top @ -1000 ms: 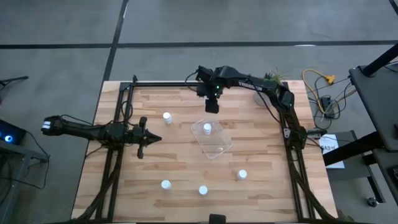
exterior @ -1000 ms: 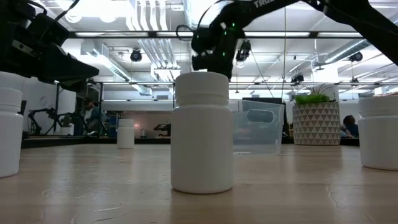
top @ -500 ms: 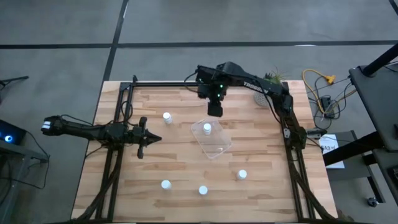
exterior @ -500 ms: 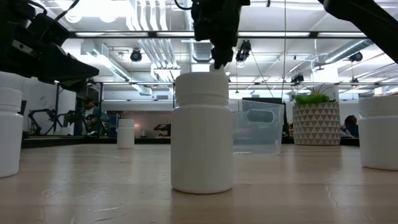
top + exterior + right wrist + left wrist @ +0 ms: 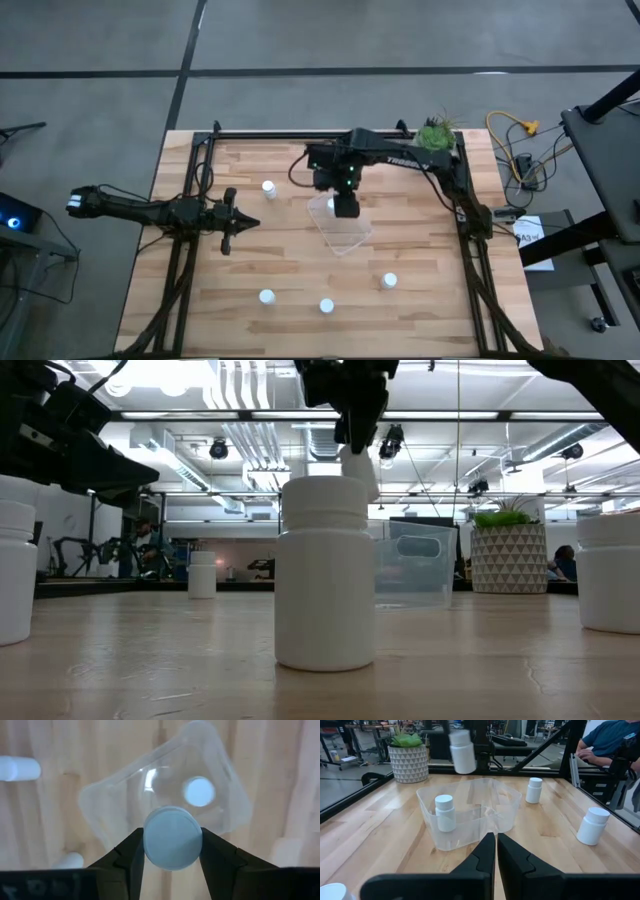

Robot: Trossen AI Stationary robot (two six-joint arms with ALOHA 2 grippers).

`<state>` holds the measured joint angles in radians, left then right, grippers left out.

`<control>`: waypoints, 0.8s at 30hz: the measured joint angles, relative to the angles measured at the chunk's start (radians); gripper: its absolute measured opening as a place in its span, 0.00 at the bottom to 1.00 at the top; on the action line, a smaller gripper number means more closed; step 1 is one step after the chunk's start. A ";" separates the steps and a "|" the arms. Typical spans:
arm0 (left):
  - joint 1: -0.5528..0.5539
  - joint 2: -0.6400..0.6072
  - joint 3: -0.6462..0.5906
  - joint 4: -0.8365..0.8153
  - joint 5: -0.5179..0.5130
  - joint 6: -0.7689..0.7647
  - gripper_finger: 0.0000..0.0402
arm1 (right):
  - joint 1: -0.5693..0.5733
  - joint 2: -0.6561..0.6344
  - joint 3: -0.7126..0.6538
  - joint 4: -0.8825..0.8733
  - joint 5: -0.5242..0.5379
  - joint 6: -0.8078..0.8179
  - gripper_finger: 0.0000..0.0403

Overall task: Pick and place pill bottles into a basket
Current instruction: Put the white pill bottle into the transparent bin

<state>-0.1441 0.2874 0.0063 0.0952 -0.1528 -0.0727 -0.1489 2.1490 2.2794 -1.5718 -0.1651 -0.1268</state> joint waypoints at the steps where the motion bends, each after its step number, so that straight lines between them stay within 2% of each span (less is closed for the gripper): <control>1: 0.000 0.000 0.000 0.000 0.000 0.000 0.00 | 0.009 0.000 -0.004 0.000 0.002 0.012 0.35; 5: 0.000 0.000 0.000 -0.002 0.000 0.000 0.00 | 0.045 -0.001 -0.024 0.007 0.019 0.049 0.35; 11: 0.000 0.000 0.000 -0.031 0.001 0.000 0.00 | 0.077 -0.002 -0.103 0.019 0.164 0.112 0.35; 15: 0.000 0.000 0.000 -0.034 0.000 0.000 0.00 | 0.070 -0.027 -0.185 0.041 0.197 0.127 0.35; 19: 0.000 -0.001 0.000 -0.030 0.001 0.000 0.00 | 0.060 -0.110 -0.304 0.110 0.191 0.129 0.35; 24: 0.000 -0.002 0.000 -0.025 0.000 0.000 0.00 | 0.053 -0.275 -0.508 0.263 0.187 0.152 0.35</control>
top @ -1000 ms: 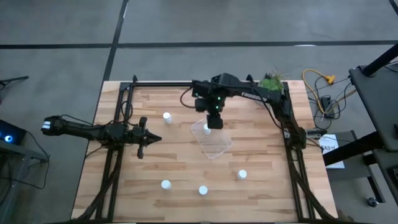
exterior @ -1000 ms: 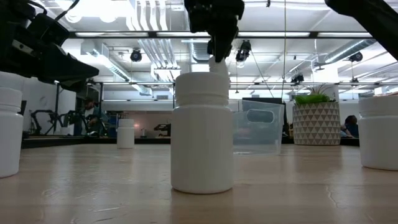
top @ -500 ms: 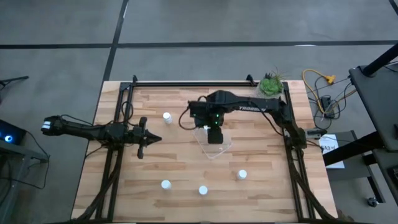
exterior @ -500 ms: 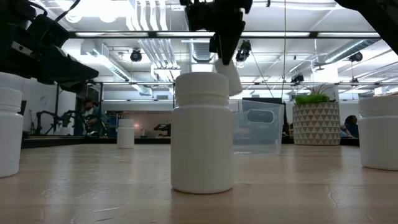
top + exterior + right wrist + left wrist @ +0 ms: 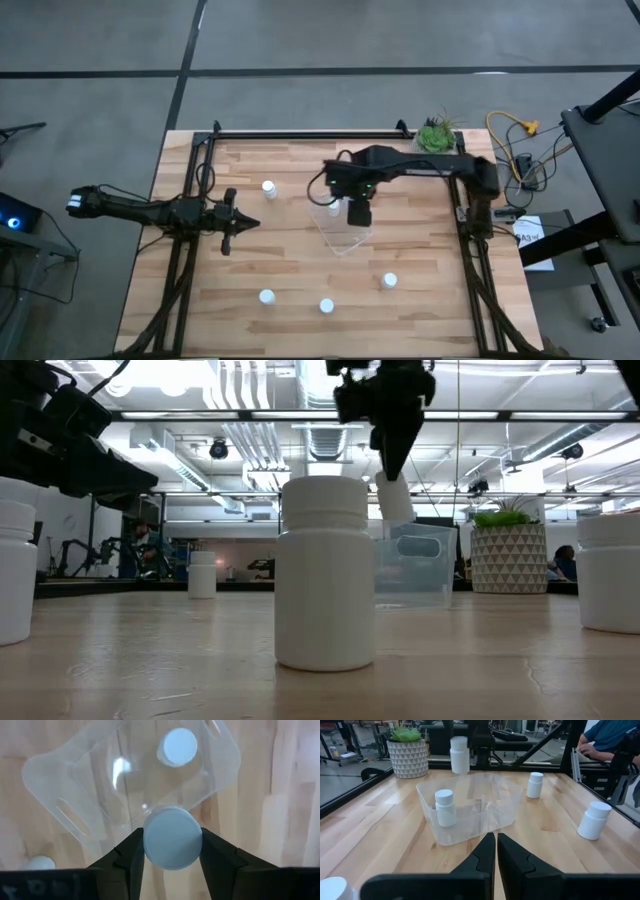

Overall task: Pick and place pill bottles into a basket
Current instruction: Put the white pill bottle into the transparent bin

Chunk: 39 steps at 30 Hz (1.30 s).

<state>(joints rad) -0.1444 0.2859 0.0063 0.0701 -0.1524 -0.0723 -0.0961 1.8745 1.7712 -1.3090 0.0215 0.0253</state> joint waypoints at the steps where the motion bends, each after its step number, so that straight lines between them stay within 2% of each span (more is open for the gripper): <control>1: 0.000 0.000 0.000 0.001 0.000 0.000 0.00 | 0.001 -0.038 -0.045 0.046 -0.007 0.002 0.35; 6: 0.000 0.000 0.000 0.004 -0.001 0.000 0.00 | 0.004 -0.218 -0.291 0.324 -0.092 0.002 0.35; 9: 0.000 0.000 0.001 0.005 -0.002 0.000 0.00 | 0.004 -0.296 -0.423 0.467 -0.097 0.003 0.35; 17: 0.000 0.000 0.001 0.021 -0.001 0.000 0.00 | 0.002 -0.372 -0.621 0.638 -0.098 0.013 0.35; 23: 0.000 0.000 0.001 0.027 -0.001 0.000 0.00 | -0.002 -0.369 -0.702 0.772 -0.100 -0.015 0.35; 29: 0.000 0.001 0.001 0.027 -0.001 0.000 0.00 | -0.030 -0.369 -0.732 0.791 -0.100 -0.017 0.35; 39: 0.000 0.001 0.001 0.027 -0.001 0.000 0.00 | -0.053 -0.359 -0.637 0.726 -0.164 -0.046 0.35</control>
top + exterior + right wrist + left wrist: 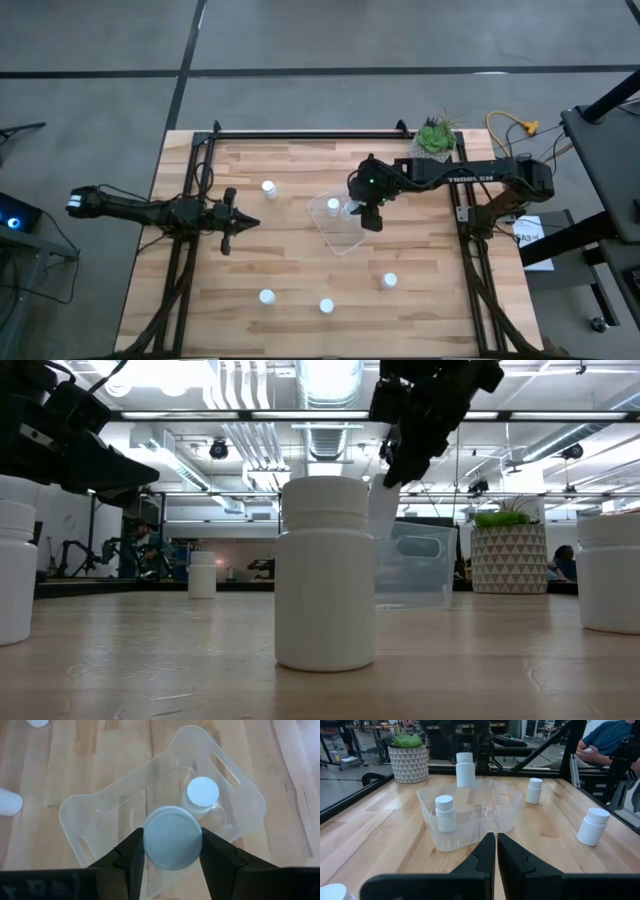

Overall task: Pick and place pill bottles into a basket
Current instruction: Put the white pill bottle into the transparent bin

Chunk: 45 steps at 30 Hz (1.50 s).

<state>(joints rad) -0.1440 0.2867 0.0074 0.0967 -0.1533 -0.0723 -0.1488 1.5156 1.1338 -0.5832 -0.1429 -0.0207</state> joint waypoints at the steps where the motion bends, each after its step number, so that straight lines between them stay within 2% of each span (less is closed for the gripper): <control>1: 0.000 0.000 0.000 0.000 0.000 0.000 0.00 | 0.000 0.008 0.015 -0.020 0.001 -0.001 0.35; 7: 0.000 0.001 0.000 0.000 0.000 0.000 0.00 | -0.002 0.082 0.074 -0.066 0.001 -0.015 0.35; 21: 0.000 0.001 0.000 -0.001 0.000 0.000 0.00 | -0.007 0.198 0.073 -0.067 0.002 -0.021 0.35; 45: 0.000 0.001 0.000 -0.001 0.000 0.000 0.00 | -0.007 0.204 0.072 -0.042 0.000 -0.027 0.35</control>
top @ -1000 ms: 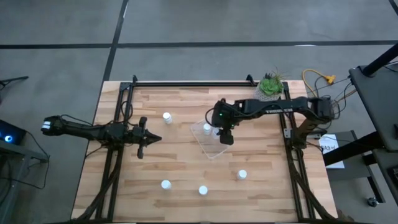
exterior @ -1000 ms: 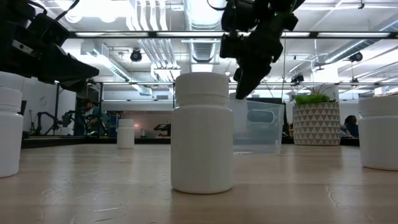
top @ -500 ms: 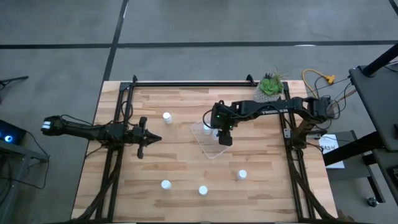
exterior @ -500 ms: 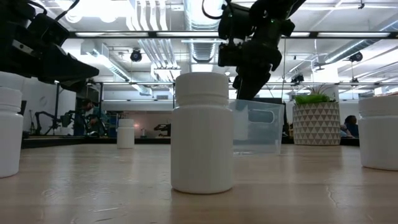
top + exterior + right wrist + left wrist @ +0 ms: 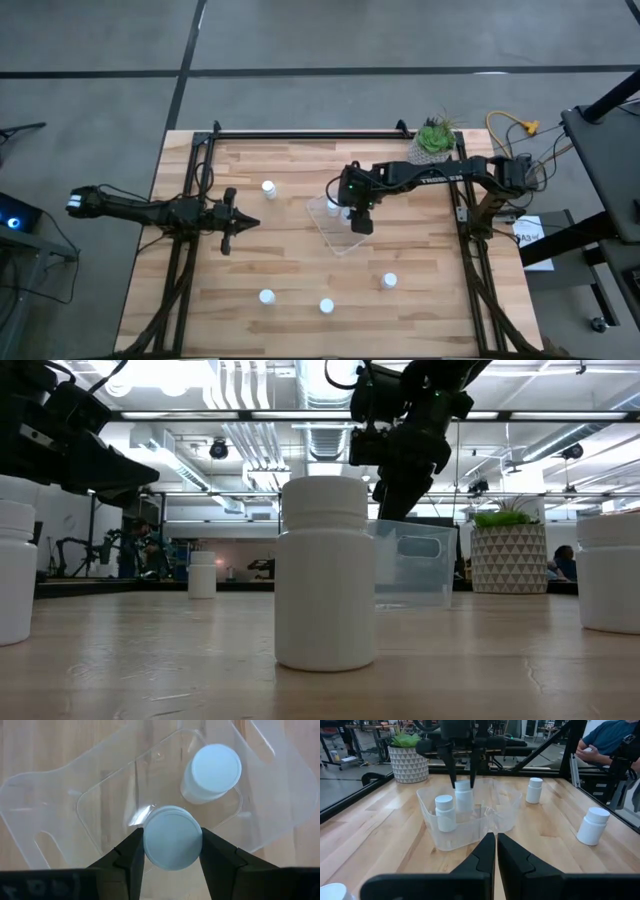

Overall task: Pick and place pill bottles into a basket
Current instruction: Put the white pill bottle into the transparent bin

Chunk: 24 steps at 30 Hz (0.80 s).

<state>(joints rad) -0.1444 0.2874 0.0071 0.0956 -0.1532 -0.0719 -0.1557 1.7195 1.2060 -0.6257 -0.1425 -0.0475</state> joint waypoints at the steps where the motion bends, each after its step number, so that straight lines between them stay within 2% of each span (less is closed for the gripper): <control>1: 0.000 0.000 0.000 0.000 0.000 0.000 0.00 | 0.000 0.000 0.000 0.007 0.000 -0.002 0.35; 24: 0.000 -0.001 -0.001 0.001 0.000 0.003 0.00 | -0.005 0.000 -0.018 0.036 -0.016 0.015 0.35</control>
<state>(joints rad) -0.1440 0.2863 0.0063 0.0963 -0.1533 -0.0687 -0.1612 1.7195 1.1884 -0.5897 -0.1582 -0.0325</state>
